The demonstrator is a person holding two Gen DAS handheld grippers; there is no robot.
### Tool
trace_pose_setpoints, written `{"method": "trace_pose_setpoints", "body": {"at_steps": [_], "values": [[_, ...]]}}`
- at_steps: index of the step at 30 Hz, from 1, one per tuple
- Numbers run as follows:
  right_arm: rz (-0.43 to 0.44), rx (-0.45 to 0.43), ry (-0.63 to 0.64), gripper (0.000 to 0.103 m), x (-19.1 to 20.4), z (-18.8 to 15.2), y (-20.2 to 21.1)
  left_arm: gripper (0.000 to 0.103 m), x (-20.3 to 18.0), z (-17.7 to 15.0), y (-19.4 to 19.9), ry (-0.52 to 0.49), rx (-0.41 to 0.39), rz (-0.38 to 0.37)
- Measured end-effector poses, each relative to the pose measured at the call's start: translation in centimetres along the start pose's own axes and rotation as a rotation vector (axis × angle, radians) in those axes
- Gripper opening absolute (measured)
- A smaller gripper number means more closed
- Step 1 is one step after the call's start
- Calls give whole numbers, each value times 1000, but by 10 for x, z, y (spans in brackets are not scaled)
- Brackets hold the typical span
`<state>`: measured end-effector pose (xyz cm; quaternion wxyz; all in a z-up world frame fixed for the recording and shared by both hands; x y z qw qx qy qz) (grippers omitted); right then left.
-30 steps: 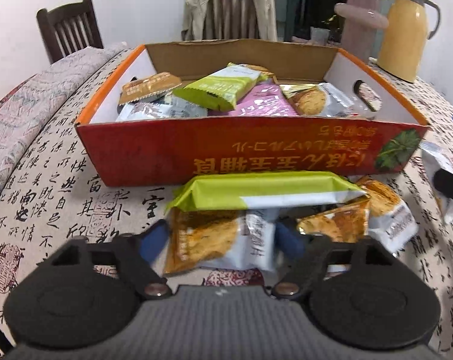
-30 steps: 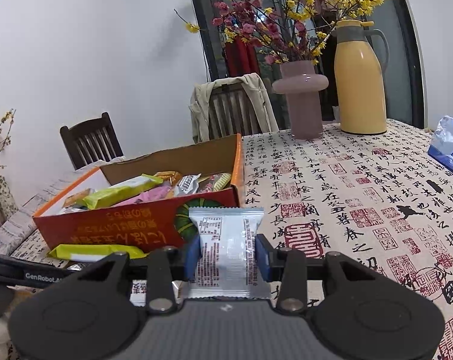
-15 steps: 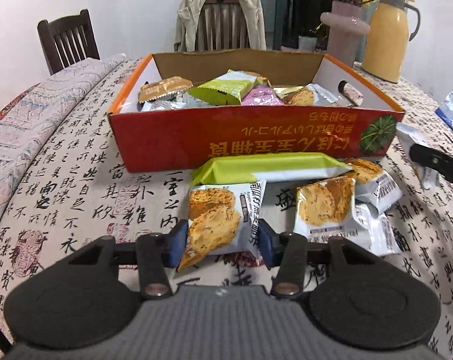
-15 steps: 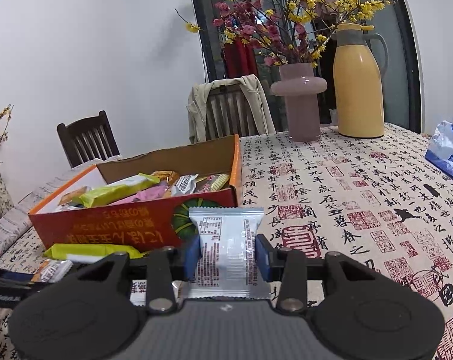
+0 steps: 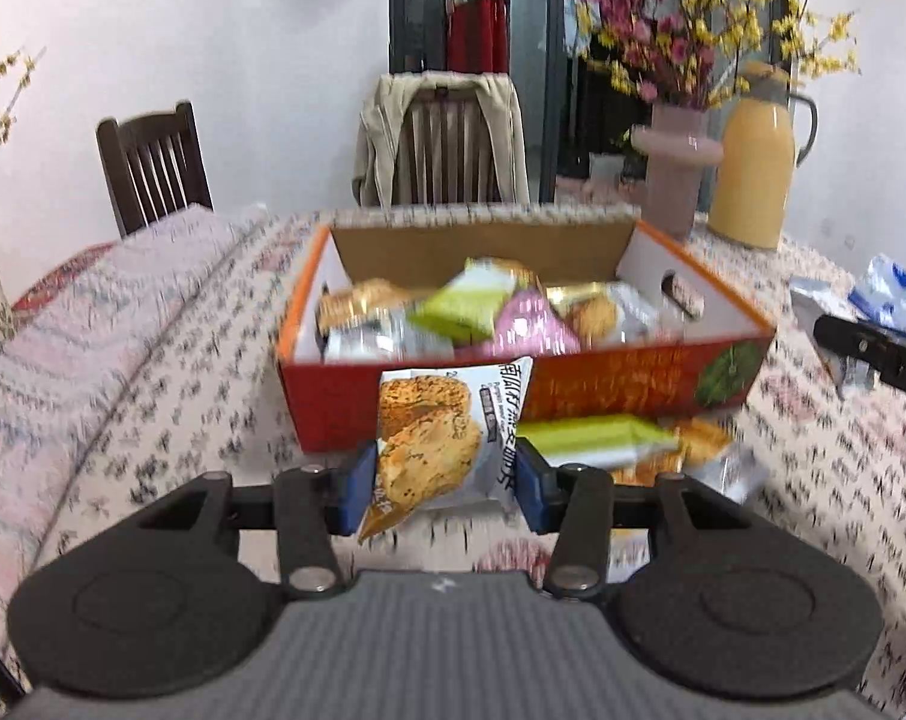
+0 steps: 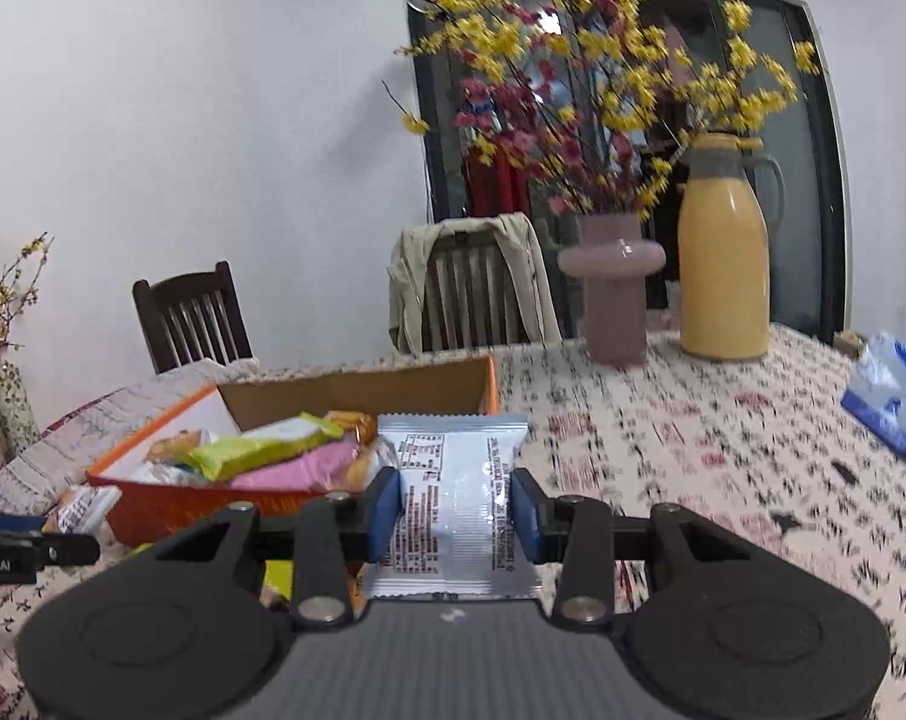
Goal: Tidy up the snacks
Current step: 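Lift both held packets and carry them over the orange-red box, then open both grippers to drop the packets into the box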
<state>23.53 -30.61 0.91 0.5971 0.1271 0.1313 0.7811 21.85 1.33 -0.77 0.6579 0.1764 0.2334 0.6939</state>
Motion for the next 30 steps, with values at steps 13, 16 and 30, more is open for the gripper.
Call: {"method": "trace_pose_setpoints", "body": {"at_steps": [13,16,30], "values": [[26,-25,54,39,28,42,-32,48,-7,67,-4,29,-125,18],[30,-20,53,39,31,49,-44,48,-8,77,-13,38,-132,25],[10,21,21,39,35,37,-106,48,6,76,-87,108,-117,86]]}}
Point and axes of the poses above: each gripper's, at about its wrist camera, not at the fingertips, and y roughly against the way its jaws point, x to its left, z to its top, the point moved 4 cm from there along -y, roughly the way its jaws point, and after that the axes turned 5 degrees about y, right-handed, at the moved point
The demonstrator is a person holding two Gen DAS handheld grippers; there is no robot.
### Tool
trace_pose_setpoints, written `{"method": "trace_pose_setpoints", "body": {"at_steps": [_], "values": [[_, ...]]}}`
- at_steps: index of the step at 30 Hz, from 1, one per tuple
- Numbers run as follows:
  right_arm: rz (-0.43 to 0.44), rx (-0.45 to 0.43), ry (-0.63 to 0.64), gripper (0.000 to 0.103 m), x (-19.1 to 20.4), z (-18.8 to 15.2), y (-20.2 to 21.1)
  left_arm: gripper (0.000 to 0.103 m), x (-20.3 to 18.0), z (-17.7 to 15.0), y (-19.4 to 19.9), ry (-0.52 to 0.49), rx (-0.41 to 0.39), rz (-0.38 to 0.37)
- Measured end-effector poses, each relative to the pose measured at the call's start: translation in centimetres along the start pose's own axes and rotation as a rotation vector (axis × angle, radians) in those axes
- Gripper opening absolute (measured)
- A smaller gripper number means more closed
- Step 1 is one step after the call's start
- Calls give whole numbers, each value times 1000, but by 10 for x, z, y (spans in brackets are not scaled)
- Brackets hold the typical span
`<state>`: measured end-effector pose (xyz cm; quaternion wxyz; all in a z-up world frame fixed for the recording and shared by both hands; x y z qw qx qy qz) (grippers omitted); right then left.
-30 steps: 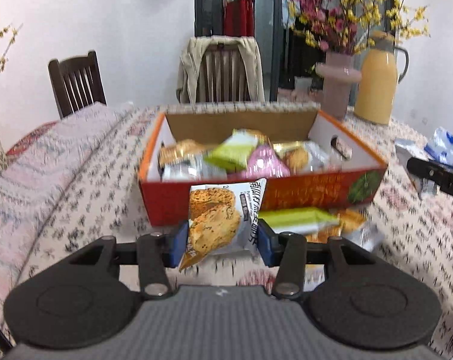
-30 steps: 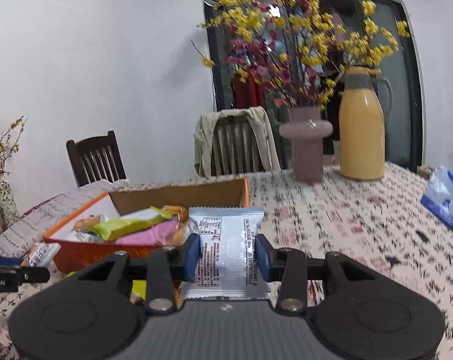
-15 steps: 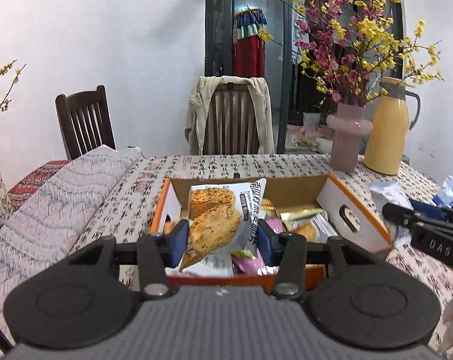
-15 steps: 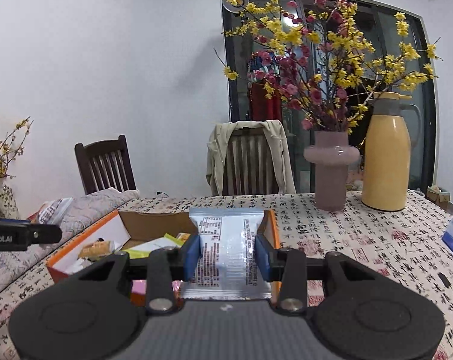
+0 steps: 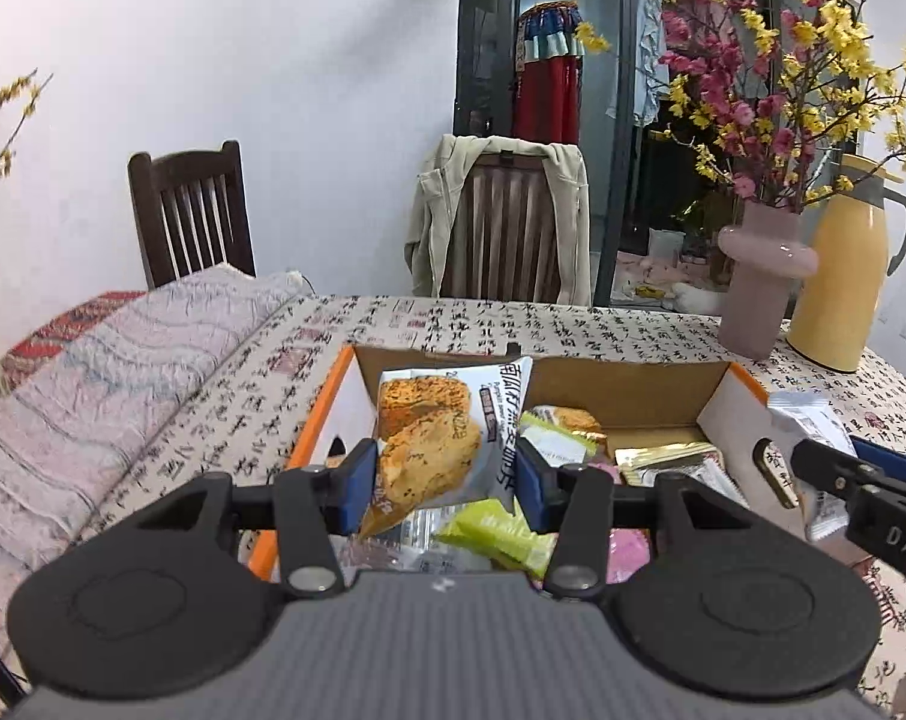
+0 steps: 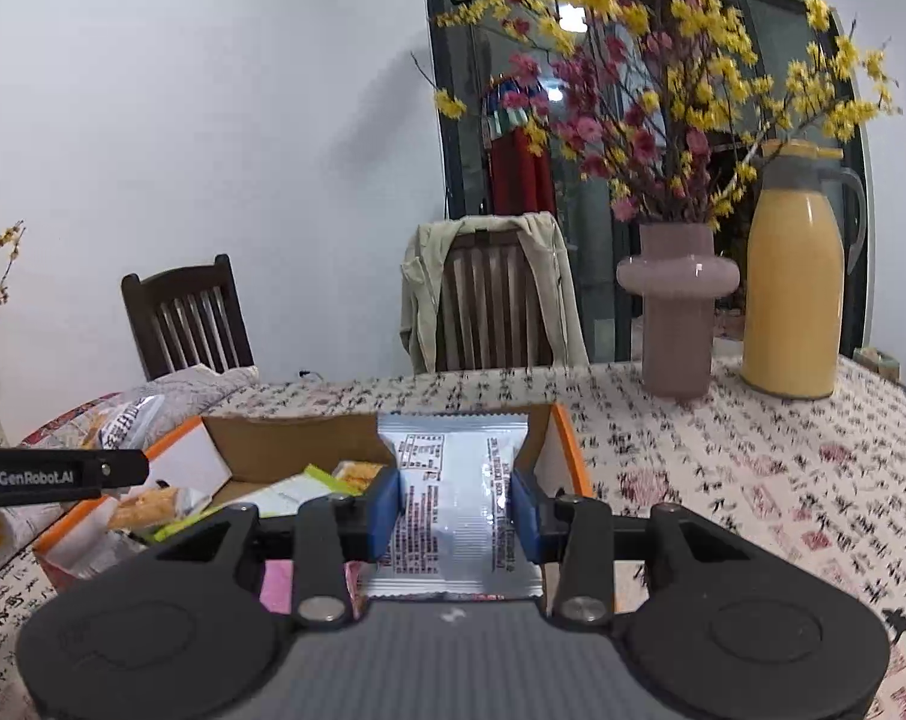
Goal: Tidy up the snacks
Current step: 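Open both grippers to drop the packets into the box, then withdraw both grippers from the box back toward the snack pile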
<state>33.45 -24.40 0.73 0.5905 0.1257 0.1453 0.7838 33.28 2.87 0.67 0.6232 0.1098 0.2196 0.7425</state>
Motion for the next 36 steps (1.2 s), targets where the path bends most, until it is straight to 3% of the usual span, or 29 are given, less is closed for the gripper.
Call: {"method": "trace_pose_setpoints", "body": {"at_steps": [9,11,13,14,16,17,18,36], "values": [[4,42,20,39,4,-11,-9,49,5,-9,-10,15,29,4],[6,46,19,41,4,-12,-9,54,6,-9,-10,19,25,3],[3,44,19,42,4,-12,-9,76,7,-8,-6,29,3,10],[7,41,18,50,4,-12,-8,82,8,-7,-4,35,-10,11],[8,29,12,76,4,-11,-5,103,11,-4,3,57,-43,20],[4,20,8,96,3,-11,-3,103,13,-3,6,71,-61,22],[-1,7,5,103,3,-10,-1,103,14,-2,8,80,-71,24],[-20,-27,10,103,4,-4,5,103,14,3,21,104,-64,37]]}}
Point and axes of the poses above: each gripper's, at about its wrist camera, not at the fingertips, and y roughly against the way its jaws point, x to its left, z to its top, the point moved 4 cm from there along -y, roughly the way its jaws point, and after that the axes turned 5 degrees about y, right-handed, at the moved point
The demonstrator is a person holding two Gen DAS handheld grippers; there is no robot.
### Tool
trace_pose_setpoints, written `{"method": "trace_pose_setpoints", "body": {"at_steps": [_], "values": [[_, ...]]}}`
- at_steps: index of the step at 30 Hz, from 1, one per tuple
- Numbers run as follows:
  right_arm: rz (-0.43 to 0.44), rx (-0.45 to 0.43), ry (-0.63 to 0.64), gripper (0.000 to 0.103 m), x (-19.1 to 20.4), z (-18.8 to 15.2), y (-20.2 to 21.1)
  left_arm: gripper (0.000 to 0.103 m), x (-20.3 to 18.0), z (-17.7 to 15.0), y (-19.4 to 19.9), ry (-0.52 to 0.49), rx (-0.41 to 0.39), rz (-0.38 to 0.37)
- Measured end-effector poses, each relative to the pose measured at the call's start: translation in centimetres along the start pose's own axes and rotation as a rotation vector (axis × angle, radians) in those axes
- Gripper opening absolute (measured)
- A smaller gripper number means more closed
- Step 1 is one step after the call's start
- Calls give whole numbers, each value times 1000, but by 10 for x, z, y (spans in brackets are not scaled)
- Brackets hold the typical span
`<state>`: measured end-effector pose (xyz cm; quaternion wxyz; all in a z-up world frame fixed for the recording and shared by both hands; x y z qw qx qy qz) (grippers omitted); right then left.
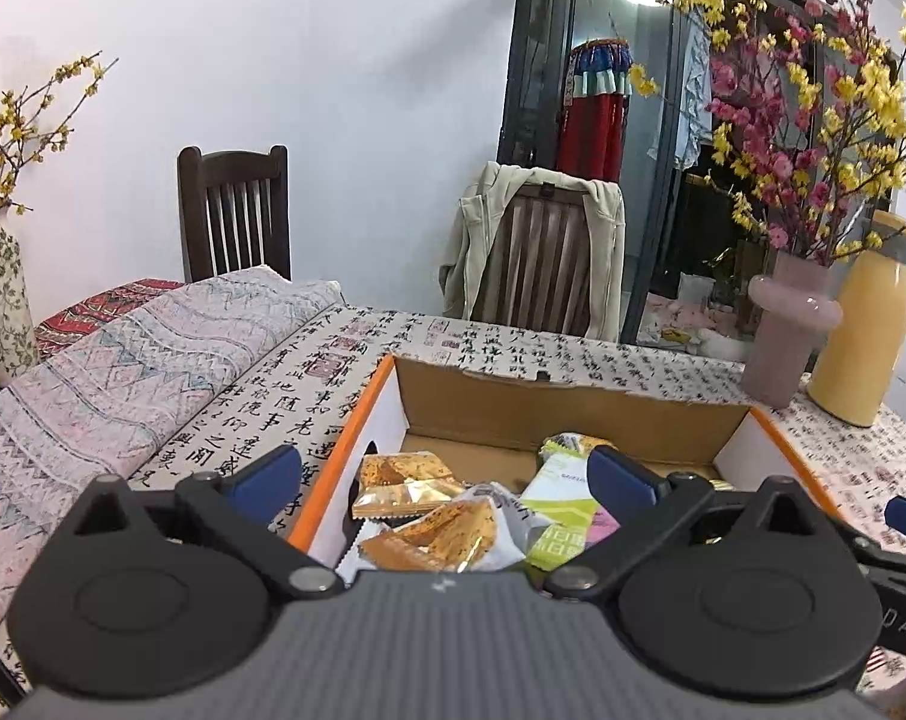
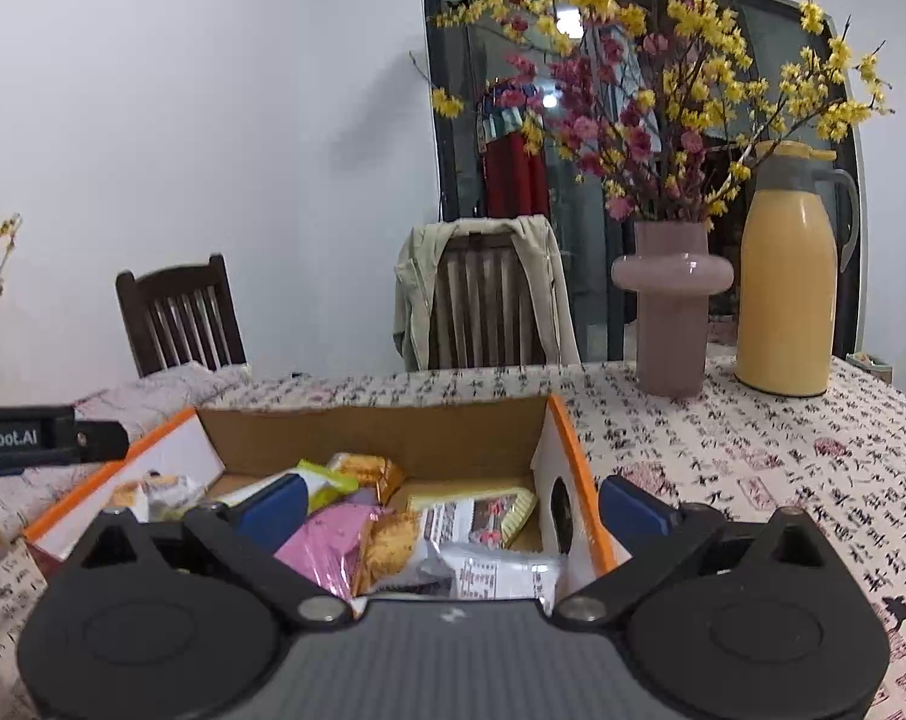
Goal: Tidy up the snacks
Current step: 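Withdraw both grippers from the box back toward the snack pile, then lower the right gripper onto a white wrapped packet and close it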
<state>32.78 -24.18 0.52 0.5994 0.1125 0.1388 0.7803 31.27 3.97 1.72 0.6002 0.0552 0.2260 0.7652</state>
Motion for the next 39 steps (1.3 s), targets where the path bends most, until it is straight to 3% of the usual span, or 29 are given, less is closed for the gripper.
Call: {"method": "trace_pose_setpoints", "body": {"at_steps": [6,15,29,34,39], "values": [[5,-55,12,103,1,15,30,103,0,13,34,-8,-29,-27],[21,-34,39,103,9,3,71,103,8,-1,68,-36,-1,-71],[17,163,26,103,9,-62,95,103,37,-45,91,-72,97,-62],[23,256,42,101,19,-81,86,103,45,-54,92,-60,126,-55],[59,289,70,97,41,-86,82,103,53,-62,93,-46,147,-48]]}}
Point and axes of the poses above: each gripper's, at about its wrist camera, not at the fingertips, and y roughly against the way its jaws point, x to its left, z to its top, the point moved 4 cm from there along -y, roughly the way its jaws point, and after that the axes turned 5 degrees about y, right-handed, at the moved point
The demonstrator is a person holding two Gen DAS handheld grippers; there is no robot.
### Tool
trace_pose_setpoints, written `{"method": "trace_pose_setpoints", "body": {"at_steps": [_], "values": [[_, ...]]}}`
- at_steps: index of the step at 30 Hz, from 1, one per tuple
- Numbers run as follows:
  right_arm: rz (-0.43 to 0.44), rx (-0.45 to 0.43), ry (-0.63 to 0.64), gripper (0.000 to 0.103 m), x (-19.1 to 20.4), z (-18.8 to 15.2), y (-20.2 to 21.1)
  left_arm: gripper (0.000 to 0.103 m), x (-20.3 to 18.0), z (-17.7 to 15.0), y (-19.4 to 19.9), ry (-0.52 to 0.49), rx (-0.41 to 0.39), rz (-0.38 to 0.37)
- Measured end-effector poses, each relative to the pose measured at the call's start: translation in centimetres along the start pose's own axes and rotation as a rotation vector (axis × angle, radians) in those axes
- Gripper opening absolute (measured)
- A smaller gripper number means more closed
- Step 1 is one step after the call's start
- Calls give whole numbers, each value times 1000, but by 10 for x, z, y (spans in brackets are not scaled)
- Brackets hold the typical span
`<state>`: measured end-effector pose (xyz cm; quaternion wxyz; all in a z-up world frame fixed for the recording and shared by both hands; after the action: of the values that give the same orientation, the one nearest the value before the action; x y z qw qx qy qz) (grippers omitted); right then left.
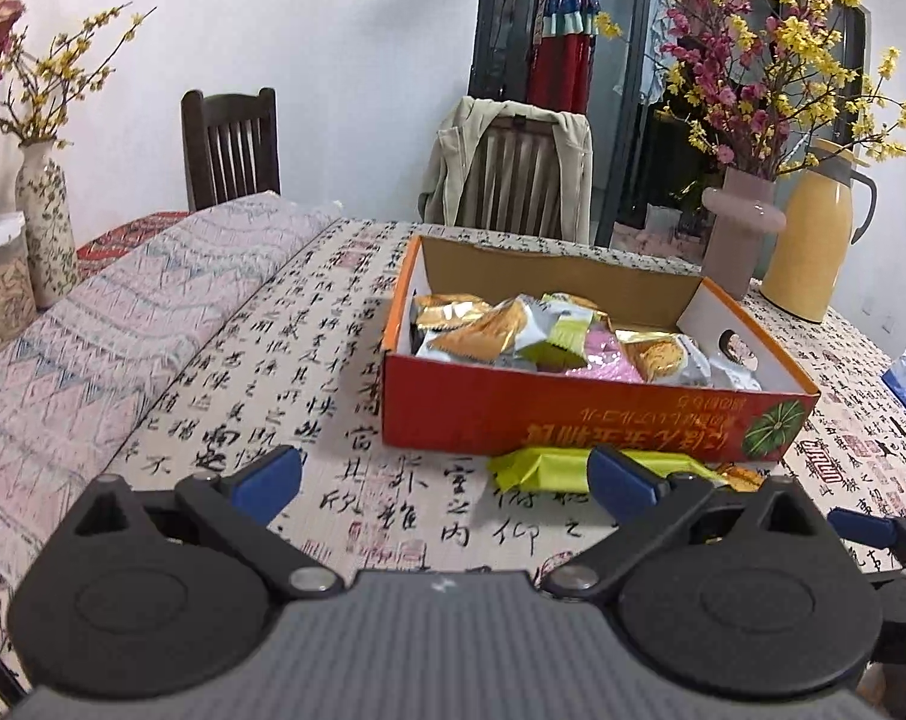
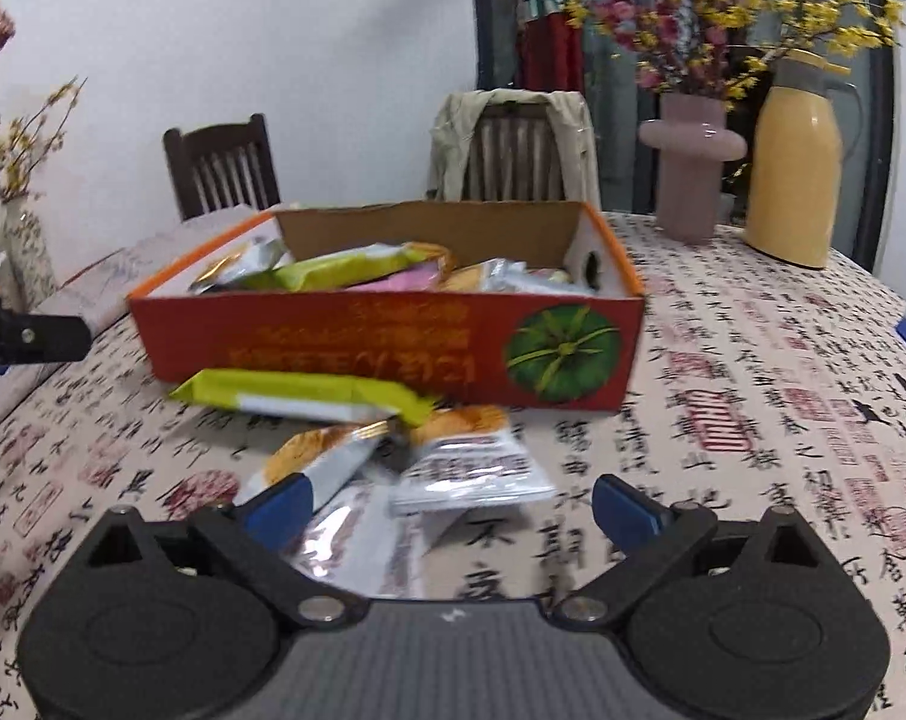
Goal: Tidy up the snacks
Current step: 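Lower the right gripper onto a white wrapped packet and close it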
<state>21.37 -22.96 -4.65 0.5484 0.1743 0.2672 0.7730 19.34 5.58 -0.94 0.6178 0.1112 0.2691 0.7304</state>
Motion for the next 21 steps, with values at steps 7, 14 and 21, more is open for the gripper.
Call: {"method": "trace_pose_setpoints", "body": {"at_steps": [7,14,21], "values": [[0,77,37,71,16,-5,-17,103,4,-6,-3,8,24,-5],[19,58,73,46,24,-8,-11,103,6,-11,-6,13,44,-7],[43,41,43,42,21,-9,-3,103,5,-11,-6,6,47,-6]]}}
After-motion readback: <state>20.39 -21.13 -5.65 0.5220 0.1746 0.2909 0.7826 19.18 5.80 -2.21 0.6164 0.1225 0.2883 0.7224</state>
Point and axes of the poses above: each gripper's, at about its wrist camera, not at the fingertips, and y roughly against the way its jaws point, x to its left, z to its top, the point moved 4 cm from there along -y, roughly the way its jaws point, and after that the axes turned 5 degrees about y, right-handed, at the moved point
